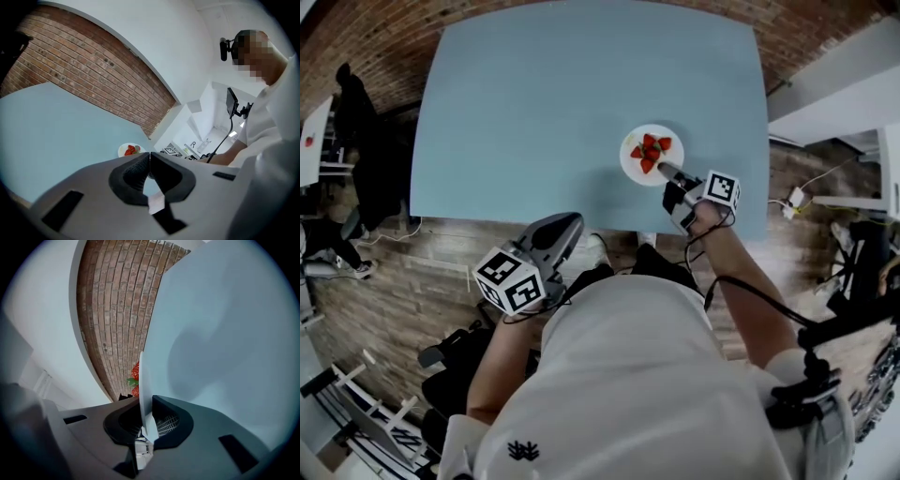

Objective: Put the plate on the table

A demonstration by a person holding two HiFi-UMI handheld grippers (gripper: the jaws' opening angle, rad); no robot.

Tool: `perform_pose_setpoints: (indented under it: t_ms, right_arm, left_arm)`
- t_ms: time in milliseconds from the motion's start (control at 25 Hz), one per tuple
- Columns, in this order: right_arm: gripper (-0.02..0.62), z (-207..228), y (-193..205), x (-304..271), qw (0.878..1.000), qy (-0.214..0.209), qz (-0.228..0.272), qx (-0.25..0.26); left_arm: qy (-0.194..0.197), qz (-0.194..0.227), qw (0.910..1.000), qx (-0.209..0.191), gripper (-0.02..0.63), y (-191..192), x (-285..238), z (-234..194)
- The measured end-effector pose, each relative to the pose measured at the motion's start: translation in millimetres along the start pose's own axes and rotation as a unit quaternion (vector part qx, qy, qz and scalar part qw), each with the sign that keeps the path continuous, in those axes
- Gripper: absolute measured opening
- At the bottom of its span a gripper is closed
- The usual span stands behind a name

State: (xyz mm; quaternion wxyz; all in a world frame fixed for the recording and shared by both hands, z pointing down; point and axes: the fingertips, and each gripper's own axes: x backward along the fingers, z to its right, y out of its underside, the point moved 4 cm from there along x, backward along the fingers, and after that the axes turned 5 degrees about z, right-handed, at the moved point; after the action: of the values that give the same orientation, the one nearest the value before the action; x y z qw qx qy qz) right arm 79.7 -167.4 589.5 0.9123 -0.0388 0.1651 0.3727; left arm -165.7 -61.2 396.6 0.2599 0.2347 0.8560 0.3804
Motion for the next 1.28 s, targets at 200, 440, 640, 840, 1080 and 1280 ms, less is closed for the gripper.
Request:
perform_pose_setpoints:
  t_ms: [200,440,640,840,1080,1280]
  right_arm:
    - [0.029,13.4,-19.1,-26.6,1.0,0.006,-0.028,-0.007]
    - [0.029,33.6,-36.0,-42.7,0.999,0.025,-0.04,-0.022]
    - [0.029,39.6,-37.0,-45.9,0.998,0.039,-0.048,-0.02]
    - [0.029,39.7,-34.4,-45.7,0.997,0.048,-0.058,-0.021]
    - [0.029,44.8,-30.8,-46.3,0.995,0.068,-0.068,-0.021]
    - [0.031,46.2,-32.9,-47.0,0.994,0.082,-0.069,0.002]
  left_arm:
    - [-0.017,-0.002,0.9998,0.008,0.009,-5.9,-20.1,-4.9]
    - [-0.031,-0.01,0.9994,0.009,0.009,-14.6,-40.4,-12.4]
    - [-0.036,-0.01,0.9993,0.007,0.009,-21.8,-41.0,-11.3]
    - [-0.034,-0.012,0.9993,0.005,0.009,-24.3,-41.9,-11.6]
    - [-0.03,-0.01,0.9995,0.006,0.009,-27.1,-47.0,-15.6]
    - [-0.029,-0.015,0.9994,0.012,0.009,-27.8,-49.5,-16.2]
